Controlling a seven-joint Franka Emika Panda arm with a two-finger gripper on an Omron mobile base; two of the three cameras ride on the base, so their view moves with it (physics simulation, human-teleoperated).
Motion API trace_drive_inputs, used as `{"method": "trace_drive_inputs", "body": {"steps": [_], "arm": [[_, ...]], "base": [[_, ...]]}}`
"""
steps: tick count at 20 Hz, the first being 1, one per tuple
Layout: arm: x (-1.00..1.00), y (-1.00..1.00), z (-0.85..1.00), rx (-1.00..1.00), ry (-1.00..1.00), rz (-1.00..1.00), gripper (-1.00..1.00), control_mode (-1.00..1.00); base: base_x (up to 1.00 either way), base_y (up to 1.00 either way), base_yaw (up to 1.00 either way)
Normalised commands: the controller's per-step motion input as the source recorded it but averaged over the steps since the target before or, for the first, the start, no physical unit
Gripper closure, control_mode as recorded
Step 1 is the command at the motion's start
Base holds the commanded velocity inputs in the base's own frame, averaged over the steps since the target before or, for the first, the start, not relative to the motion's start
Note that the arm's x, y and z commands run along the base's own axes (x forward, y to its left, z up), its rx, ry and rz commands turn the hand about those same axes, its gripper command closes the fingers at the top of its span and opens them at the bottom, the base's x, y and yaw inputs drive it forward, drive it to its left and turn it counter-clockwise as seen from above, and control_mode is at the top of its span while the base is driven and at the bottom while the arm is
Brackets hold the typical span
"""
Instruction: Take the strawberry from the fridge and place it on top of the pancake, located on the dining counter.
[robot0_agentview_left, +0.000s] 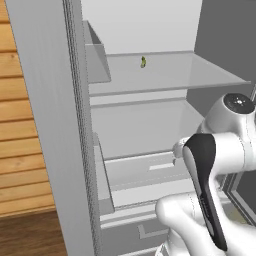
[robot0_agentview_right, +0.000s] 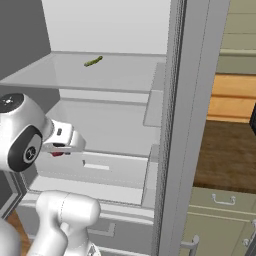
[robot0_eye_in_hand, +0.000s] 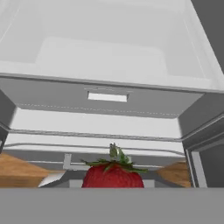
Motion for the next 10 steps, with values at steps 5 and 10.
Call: {"method": "trace_drive_inputs", "body": {"steps": [5,10], "arm": [[0.0,0.0,-0.55,0.0,0.05,-0.01,1.0,-1.0],[0.0,0.0,-0.22,0.04,-0.01,-0.1,1.0,-1.0]], "base": [[0.0,0.0,0.0],[0.0,0.0,0.0]]}}
